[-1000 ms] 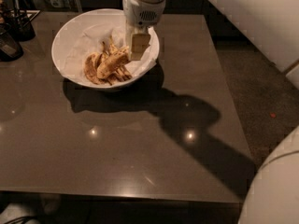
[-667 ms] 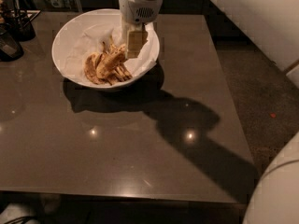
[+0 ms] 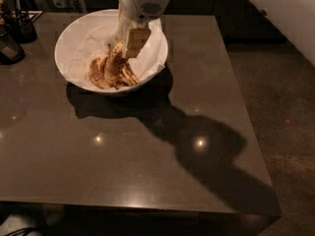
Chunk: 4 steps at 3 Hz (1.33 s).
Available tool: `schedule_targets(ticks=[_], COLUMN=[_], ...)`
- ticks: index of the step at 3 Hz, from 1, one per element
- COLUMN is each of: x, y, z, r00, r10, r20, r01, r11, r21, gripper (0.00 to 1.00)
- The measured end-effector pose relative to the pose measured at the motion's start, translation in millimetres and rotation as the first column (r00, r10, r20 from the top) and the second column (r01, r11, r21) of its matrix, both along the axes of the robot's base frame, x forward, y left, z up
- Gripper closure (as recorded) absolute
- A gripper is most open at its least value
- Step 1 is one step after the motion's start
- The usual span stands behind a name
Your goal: Pick banana from white bowl
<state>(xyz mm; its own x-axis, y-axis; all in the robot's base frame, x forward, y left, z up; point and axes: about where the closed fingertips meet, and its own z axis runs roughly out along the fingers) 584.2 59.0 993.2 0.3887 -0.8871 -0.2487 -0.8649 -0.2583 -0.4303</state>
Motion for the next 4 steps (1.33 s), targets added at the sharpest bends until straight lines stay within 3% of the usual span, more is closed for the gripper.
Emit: schedule_targets(ticks=[1, 2, 4], x=[-8.0, -7.2, -52.9], y=[-1.9, 2.3, 19.6], z=[4.5, 12.2, 31.9], r00=[0.9996, 0.9987, 0.9895], r10=[0.013, 0.017, 0.079], r20=[0.026, 0.048, 0.121], r01=[-0.015, -0.021, -0.096], r11=[0.996, 0.996, 0.986], r21=[0.089, 0.086, 0.136], gripper=[1.0, 1.0, 1.0])
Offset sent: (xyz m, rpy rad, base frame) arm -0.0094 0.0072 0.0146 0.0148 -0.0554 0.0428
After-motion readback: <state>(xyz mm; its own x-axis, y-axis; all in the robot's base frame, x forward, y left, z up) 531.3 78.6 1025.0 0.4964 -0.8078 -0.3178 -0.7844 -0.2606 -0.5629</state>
